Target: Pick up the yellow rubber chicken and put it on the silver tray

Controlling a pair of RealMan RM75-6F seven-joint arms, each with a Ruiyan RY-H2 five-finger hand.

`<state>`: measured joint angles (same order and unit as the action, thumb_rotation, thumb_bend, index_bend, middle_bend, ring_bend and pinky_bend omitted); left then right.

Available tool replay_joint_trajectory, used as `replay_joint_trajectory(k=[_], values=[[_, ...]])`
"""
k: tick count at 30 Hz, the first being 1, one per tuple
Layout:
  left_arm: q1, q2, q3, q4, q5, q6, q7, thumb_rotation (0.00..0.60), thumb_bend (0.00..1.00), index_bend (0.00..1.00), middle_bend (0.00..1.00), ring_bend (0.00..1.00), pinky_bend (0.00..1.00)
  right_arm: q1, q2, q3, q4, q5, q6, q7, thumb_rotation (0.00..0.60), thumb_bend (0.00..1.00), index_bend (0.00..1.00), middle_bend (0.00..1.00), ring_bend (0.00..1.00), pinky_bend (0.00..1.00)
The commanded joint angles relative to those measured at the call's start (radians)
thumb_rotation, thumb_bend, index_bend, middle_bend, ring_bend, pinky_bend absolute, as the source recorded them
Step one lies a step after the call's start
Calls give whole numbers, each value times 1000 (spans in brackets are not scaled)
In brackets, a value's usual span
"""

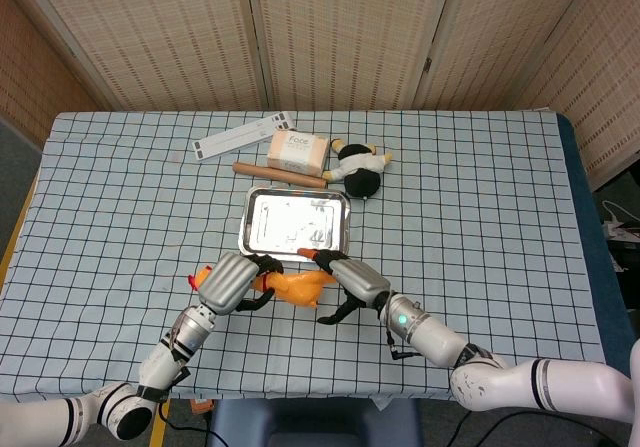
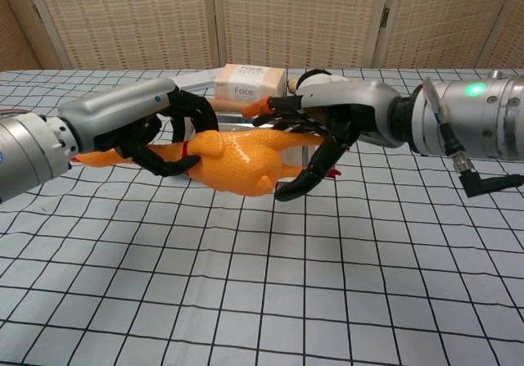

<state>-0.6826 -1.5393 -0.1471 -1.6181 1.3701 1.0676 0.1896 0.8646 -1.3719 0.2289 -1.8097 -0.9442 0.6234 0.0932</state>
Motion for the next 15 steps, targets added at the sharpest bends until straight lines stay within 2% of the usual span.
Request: replay_joint_trajectory(k=[1, 6, 8, 9, 12, 15], values=[[-1, 0, -1, -3, 1, 1, 1, 600, 727, 827, 815, 666, 828, 11, 22, 1, 3, -14, -47, 32, 600, 95, 0, 0, 0, 0], [-5, -3, -1, -15, 5, 4, 5, 600, 727, 826, 814, 666, 828, 20, 7, -8, 21, -19, -39, 33, 600, 95, 0, 0, 0, 3], [-6, -4, 0, -19, 7, 4, 7, 600, 727, 826, 815, 667, 828, 16, -9, -8, 25, -14, -8, 29, 600, 95, 54, 48, 17, 93], [-7, -4, 1, -21, 7, 4, 8, 600, 727, 826, 815, 667, 828, 11, -21, -5, 26, -14, 18, 27, 600, 97, 142, 127, 88, 224], [-7, -6, 3, -24, 8, 5, 9, 600, 727, 826, 815, 667, 828, 0, -43, -2, 22, -14, 72, 21, 600, 143, 514, 446, 458, 676], [-7, -6, 2, -25, 8, 7, 6, 600, 727, 826, 814, 667, 829, -5, -59, -8, 21, -7, 123, -12, 600, 244, 768, 636, 694, 949]])
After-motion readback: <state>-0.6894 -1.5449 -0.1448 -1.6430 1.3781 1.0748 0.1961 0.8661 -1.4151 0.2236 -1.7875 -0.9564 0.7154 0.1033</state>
